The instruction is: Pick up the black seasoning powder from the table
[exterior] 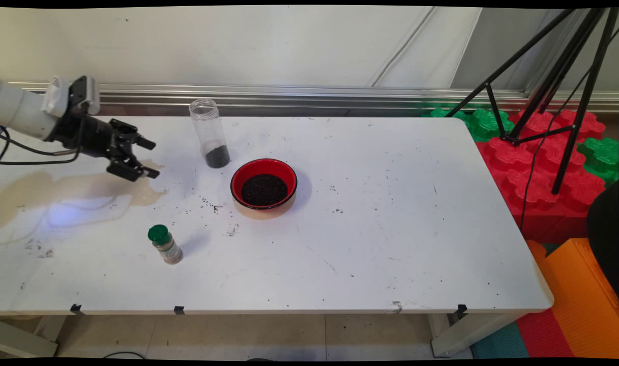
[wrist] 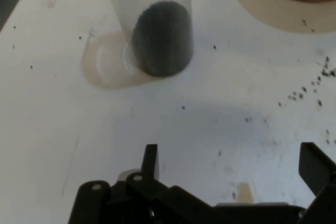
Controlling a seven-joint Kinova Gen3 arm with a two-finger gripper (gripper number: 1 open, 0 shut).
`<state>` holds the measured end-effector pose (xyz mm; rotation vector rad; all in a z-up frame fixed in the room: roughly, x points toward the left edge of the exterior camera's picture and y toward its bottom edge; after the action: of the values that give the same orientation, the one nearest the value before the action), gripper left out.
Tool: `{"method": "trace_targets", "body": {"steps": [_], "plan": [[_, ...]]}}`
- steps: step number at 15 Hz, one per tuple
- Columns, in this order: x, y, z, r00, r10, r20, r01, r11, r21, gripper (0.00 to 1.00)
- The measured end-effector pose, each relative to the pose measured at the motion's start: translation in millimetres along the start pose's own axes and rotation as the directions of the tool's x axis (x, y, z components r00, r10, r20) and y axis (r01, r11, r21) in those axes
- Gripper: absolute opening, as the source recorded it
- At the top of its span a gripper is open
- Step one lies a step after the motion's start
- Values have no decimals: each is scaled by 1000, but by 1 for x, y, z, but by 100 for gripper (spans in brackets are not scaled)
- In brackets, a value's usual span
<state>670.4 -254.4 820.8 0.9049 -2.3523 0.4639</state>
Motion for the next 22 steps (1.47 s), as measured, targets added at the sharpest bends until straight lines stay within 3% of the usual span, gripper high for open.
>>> {"method": "trace_targets", "body": {"steps": [10,22], "plan": [[-4,-5,52,994,2,-110,4,999,53,100],[-14,-12,97,974,11,-225,12,995,101,100]]}}
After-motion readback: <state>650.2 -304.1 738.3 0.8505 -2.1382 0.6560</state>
